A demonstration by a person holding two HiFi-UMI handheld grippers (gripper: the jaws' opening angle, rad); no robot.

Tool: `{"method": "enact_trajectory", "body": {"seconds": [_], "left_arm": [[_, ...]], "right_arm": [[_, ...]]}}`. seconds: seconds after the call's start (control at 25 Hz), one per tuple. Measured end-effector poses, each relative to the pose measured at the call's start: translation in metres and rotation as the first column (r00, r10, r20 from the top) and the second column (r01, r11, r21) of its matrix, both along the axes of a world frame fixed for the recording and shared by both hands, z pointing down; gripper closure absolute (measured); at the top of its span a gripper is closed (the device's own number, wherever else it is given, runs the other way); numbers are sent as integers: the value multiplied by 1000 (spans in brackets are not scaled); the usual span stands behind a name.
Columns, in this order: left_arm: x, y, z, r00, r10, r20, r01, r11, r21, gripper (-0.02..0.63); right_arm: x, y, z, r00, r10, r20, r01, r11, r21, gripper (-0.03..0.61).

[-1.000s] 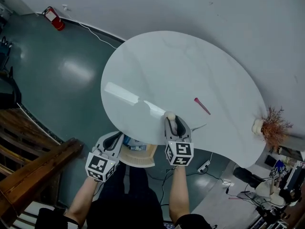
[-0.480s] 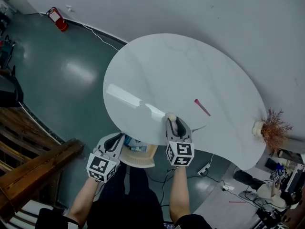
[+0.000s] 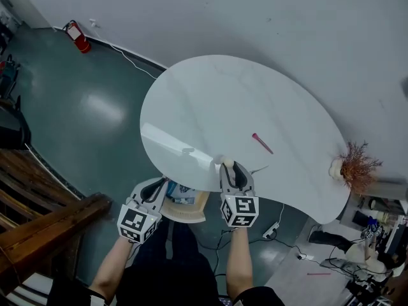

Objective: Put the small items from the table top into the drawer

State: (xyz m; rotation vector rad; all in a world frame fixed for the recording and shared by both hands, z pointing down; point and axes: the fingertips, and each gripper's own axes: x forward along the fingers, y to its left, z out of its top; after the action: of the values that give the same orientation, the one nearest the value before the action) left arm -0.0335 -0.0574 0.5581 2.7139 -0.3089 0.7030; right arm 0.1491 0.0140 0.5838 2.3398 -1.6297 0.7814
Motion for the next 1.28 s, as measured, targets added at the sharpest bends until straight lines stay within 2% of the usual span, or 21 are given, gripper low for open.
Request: {"method": "enact_trajectory", "body": {"seconds": [0.28,0.48,0.8,1.28], "left_arm": [[-8,13,-30,999,22,-42,-20,999,37,589],[-20,22,-36,998,44,-48,-42,998,42,588],[-36,31,-24,998,60,-29,-59,998,31,588],[-64,30,-2,999,37,-5,-37,999,16,588]], "right_arm": [[-32,17,-39,999,-23,-23,24,999,43,426],[-65,25,-53,998,-51,-27,53,997,62,426],[-105,31,-44,995,-96,-5,96,994,59,426],[-153,29,-13,985,-170,33,169,985,25,426]]}}
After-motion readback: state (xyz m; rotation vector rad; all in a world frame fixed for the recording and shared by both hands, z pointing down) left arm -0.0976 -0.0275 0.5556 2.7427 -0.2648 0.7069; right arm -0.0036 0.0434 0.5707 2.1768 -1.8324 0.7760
